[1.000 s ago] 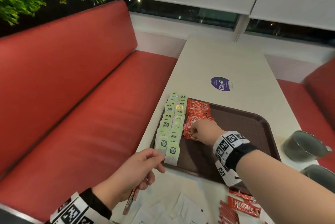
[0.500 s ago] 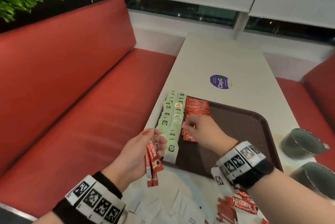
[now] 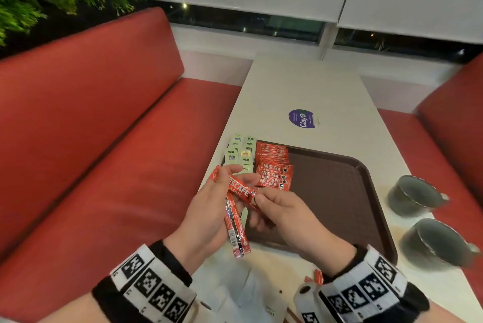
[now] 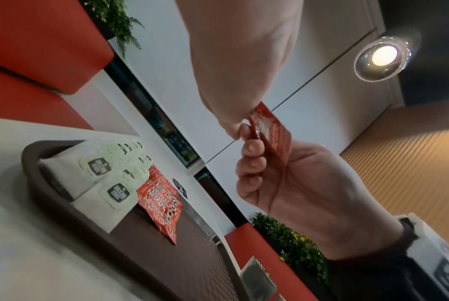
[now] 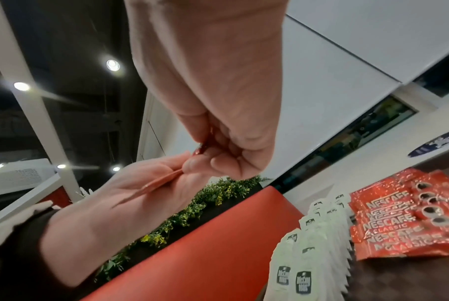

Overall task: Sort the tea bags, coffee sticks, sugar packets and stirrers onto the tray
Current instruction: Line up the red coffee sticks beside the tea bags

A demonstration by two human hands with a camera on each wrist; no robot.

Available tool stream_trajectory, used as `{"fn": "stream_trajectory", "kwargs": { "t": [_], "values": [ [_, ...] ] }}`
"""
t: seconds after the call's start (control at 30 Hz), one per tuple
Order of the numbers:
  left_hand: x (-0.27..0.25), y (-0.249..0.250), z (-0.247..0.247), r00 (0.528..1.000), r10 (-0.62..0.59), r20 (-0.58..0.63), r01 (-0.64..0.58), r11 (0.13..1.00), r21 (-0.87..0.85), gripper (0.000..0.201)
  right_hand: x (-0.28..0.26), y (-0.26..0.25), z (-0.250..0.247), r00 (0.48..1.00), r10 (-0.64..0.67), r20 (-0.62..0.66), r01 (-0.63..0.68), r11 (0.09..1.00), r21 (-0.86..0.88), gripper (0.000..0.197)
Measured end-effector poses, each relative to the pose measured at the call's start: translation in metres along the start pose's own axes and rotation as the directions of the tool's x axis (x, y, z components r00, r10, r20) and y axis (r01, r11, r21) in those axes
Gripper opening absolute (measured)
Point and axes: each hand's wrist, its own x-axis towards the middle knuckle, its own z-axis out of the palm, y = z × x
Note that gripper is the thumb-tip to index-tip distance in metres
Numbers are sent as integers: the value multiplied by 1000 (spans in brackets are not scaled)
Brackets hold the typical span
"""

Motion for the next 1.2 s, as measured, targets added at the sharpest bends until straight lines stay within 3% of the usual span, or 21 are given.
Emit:
{"fn": "stream_trajectory", "kwargs": {
  "t": [0.2,0.37,0.43,0.5,0.57,0.77,1.03,1.1,1.2],
  "values": [
    [-8,-8,-11,999,-34,7,32,979,202,35,-6,14,-11,994,2,-105,0,1000,13,23],
    [-9,-14,-31,990,-33,-137,81,931,357,31,-3,24,-32,957,52,-286,-42,998,41,11],
    [-6,-12,-43,981,-52,-189,117,930,348,24,6,33,-48,920,62,-388,-82,996,-36,9],
    [-6,-10,-51,974,-64,-218,137,931,339,19,19,44,-63,896,71,-437,-182,959,-217,11],
    [-6,-6,-56,970,-52,-237,126,943,309,20,32,55,-71,899,119,-422,-286,888,-359,13],
    [-6,0,-60,966,-21,-258,73,979,191,25,67,71,-71,890,298,-344,-431,795,-427,15],
    [-10,4,-49,972,-16,-235,55,986,160,25,87,74,-74,881,378,-286,-473,667,-575,19],
    [-9,5,-44,974,0,-227,38,986,162,26,86,71,-72,876,397,-274,-475,613,-632,11],
    [-6,7,-36,976,52,-211,-11,982,191,29,80,62,-69,890,334,-310,-449,527,-721,14]
  ]
}}
